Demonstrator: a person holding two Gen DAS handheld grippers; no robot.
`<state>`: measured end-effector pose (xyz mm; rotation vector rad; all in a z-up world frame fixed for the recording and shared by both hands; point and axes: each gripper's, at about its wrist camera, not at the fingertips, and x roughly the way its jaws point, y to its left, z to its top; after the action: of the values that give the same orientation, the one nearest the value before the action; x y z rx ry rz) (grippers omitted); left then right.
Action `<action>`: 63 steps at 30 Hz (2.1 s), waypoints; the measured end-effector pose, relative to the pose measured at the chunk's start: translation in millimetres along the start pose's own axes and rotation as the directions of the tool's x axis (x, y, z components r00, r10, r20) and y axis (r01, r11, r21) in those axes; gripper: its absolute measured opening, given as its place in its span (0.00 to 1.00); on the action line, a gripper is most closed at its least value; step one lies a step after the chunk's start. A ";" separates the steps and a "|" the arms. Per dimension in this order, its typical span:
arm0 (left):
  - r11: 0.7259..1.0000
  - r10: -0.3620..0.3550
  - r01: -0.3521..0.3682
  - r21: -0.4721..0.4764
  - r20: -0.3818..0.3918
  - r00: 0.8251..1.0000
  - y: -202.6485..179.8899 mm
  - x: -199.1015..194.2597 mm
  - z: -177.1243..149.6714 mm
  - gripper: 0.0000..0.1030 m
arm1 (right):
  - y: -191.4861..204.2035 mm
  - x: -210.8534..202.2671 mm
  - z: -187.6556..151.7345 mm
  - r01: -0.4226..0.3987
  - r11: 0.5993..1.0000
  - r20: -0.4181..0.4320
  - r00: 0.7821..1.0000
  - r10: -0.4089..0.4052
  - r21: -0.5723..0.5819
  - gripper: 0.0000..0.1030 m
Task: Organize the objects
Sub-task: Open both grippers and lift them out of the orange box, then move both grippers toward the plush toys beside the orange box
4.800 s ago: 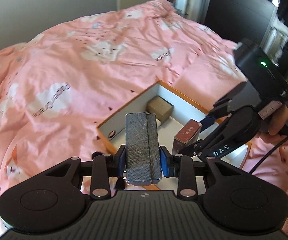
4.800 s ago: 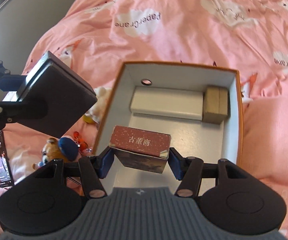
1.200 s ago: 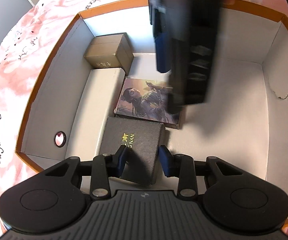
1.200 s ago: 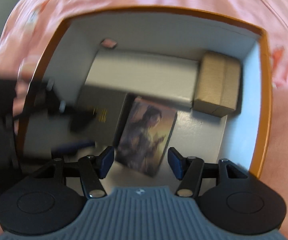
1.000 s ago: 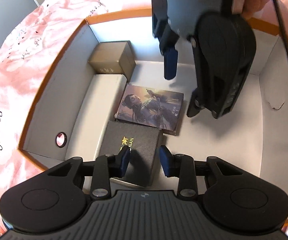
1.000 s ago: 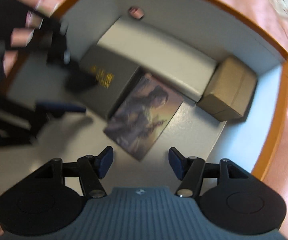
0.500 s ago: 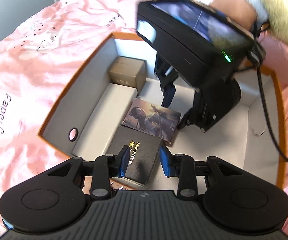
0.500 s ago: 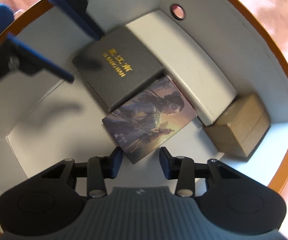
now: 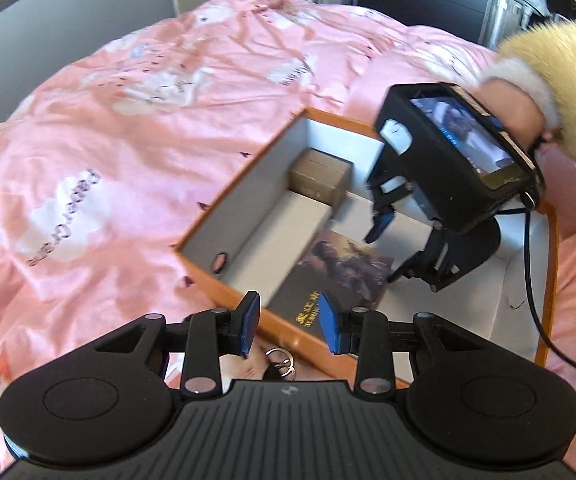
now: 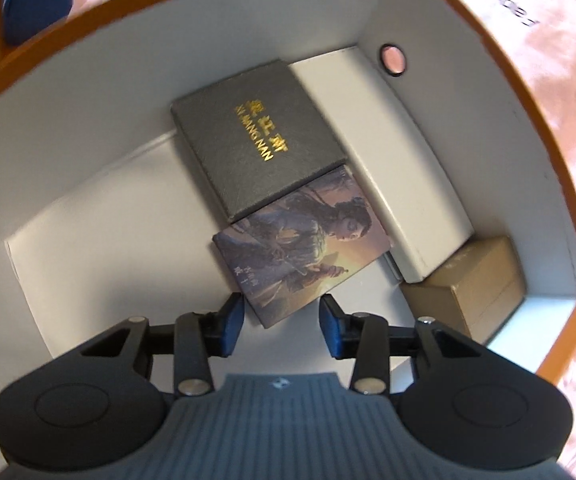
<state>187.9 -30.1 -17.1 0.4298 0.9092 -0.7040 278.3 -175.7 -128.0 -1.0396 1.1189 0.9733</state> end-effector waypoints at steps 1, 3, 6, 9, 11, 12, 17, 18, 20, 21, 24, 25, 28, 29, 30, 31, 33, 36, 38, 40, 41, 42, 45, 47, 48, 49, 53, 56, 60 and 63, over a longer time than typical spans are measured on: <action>1.000 0.007 -0.007 -0.018 0.003 1.000 1.0 -3.5 -0.9 0.40 | -1.3 -5.3 -0.7 0.000 0.999 0.009 1.000 0.000 0.036 0.44; 0.998 0.035 -0.035 -0.055 0.009 0.999 1.3 -14.2 -3.6 0.40 | -1.6 -19.3 -3.2 0.014 0.994 0.042 0.999 -0.018 0.107 0.44; 0.991 0.082 -0.080 -0.107 0.020 0.996 -1.8 -26.2 -12.5 0.40 | 0.0 -47.9 -7.8 0.026 0.968 0.123 0.991 -0.059 0.250 0.44; 0.977 0.122 -0.118 -0.176 0.013 0.992 -7.8 -49.4 -23.7 0.40 | 28.0 -79.9 -12.0 -0.039 0.922 0.259 0.964 -0.067 0.384 0.44; 0.961 0.140 -0.135 -0.243 0.006 0.990 -11.3 -63.4 -35.3 0.40 | 35.9 -98.7 -7.4 -0.089 0.893 0.351 0.933 -0.081 0.442 0.44; 0.951 0.147 -0.137 -0.278 0.012 0.989 -12.4 -69.5 -41.3 0.40 | 44.6 -109.7 -9.4 -0.114 0.881 0.397 0.914 -0.088 0.459 0.44; 0.884 0.164 -0.119 -0.453 0.062 0.984 -25.2 -103.6 -81.0 0.40 | 85.8 -139.4 -0.1 -0.205 0.863 0.542 0.835 -0.092 0.461 0.35; 0.870 0.171 -0.120 -0.479 0.064 0.983 -29.2 -106.6 -89.3 0.40 | 100.4 -136.7 2.3 -0.226 0.861 0.558 0.826 -0.078 0.455 0.34; 0.839 0.178 -0.121 -0.531 0.057 0.982 -36.8 -108.5 -105.8 0.40 | 118.0 -132.1 8.1 -0.257 0.860 0.569 0.821 -0.047 0.441 0.29; 0.822 0.173 -0.117 -0.558 0.049 0.984 -39.7 -107.4 -113.2 0.40 | 127.6 -133.2 11.2 -0.268 0.862 0.566 0.824 -0.026 0.430 0.27; 0.780 0.176 -0.123 -0.614 0.026 0.984 -49.5 -101.7 -132.1 0.39 | 156.8 -132.9 17.2 -0.262 0.881 0.541 0.841 0.008 0.394 0.25; 0.771 0.192 -0.136 -0.622 0.025 0.981 -51.8 -99.9 -136.5 0.39 | 163.4 -130.5 20.1 -0.256 0.885 0.532 0.847 0.011 0.389 0.25; 0.737 0.264 -0.196 -0.646 0.008 0.965 -47.8 -96.6 -145.1 0.39 | 173.2 -110.3 28.9 -0.237 0.885 0.516 0.857 -0.005 0.402 0.25; 0.724 0.277 -0.197 -0.661 0.018 0.961 -43.0 -97.5 -146.8 0.38 | 172.8 -111.3 29.8 -0.230 0.883 0.515 0.857 -0.017 0.410 0.25; 0.711 0.288 -0.193 -0.676 0.031 0.957 -37.9 -98.4 -147.8 0.37 | 172.4 -110.9 31.4 -0.214 0.881 0.514 0.857 -0.038 0.421 0.25; 0.698 0.298 -0.191 -0.690 0.037 0.954 -33.1 -98.3 -147.6 0.37 | 171.2 -112.2 32.2 -0.200 0.880 0.513 0.857 -0.056 0.430 0.25; 0.685 0.300 -0.187 -0.704 0.039 0.953 -27.6 -93.6 -146.1 0.36 | 169.2 -111.6 33.6 -0.189 0.873 0.502 0.862 -0.072 0.449 0.24; 0.674 0.288 -0.176 -0.717 0.036 0.957 -22.6 -86.8 -145.1 0.35 | 165.4 -103.9 41.9 -0.193 0.868 0.486 0.872 -0.063 0.459 0.22; 0.675 0.289 -0.185 -0.714 0.026 0.957 -17.9 -86.4 -145.2 0.35 | 162.8 -102.1 48.8 -0.181 0.875 0.483 0.873 -0.067 0.449 0.22; 0.683 0.293 -0.207 -0.700 0.003 0.956 -11.8 -87.6 -144.5 0.35 | 156.9 -101.8 58.9 -0.176 0.881 0.479 0.876 -0.064 0.439 0.22; 0.695 0.291 -0.214 -0.686 -0.004 0.957 -8.2 -88.8 -143.4 0.35 | 153.4 -102.4 63.7 -0.178 0.885 0.478 0.877 -0.056 0.430 0.22; 0.711 0.285 -0.216 -0.670 -0.006 0.958 -4.5 -89.7 -142.2 0.35 | 149.4 -103.8 69.2 -0.178 0.892 0.478 0.877 -0.048 0.416 0.22; 0.749 0.249 -0.206 -0.629 -0.020 0.968 14.4 -94.4 -136.6 0.35 | 135.1 -109.6 87.3 -0.154 0.913 0.464 0.885 -0.043 0.379 0.22; 0.779 0.233 -0.211 -0.591 -0.039 0.972 28.2 -96.7 -130.2 0.35 | 124.1 -112.0 98.9 -0.114 0.927 0.448 0.892 -0.062 0.357 0.22; 0.797 0.226 -0.210 -0.566 -0.043 0.973 34.2 -96.4 -126.7 0.35 | 118.1 -110.4 105.7 -0.095 0.934 0.433 0.899 -0.068 0.344 0.22; 0.810 0.226 -0.215 -0.545 -0.048 0.973 39.9 -95.5 -123.3 0.35 | 112.6 -107.3 112.2 -0.078 0.940 0.412 0.908 -0.071 0.333 0.25; 0.853 0.207 -0.222 -0.472 -0.084 0.975 62.4 -83.6 -112.3 0.35 | 97.7 -86.8 134.7 -0.019 0.960 0.336 0.938 -0.079 0.279 0.43; 0.879 0.191 -0.220 -0.423 -0.110 0.975 75.5 -73.1 -107.0 0.35 | 96.6 -71.7 149.9 0.021 0.977 0.304 0.949 -0.087 0.214 0.51; 0.896 0.201 -0.250 -0.366 -0.168 0.965 85.4 -56.7 -102.9 0.35 | 99.6 -51.3 168.7 0.073 0.991 0.257 0.961 -0.101 0.115 0.57; 0.902 0.201 -0.257 -0.345 -0.192 0.961 89.8 -48.0 -103.1 0.35 | 101.4 -38.9 177.1 0.115 0.992 0.238 0.963 -0.124 0.052 0.61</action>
<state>173.6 113.6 -30.1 0.2510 1.0888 -0.2748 212.9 16.4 -83.5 -0.9196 0.8611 0.9502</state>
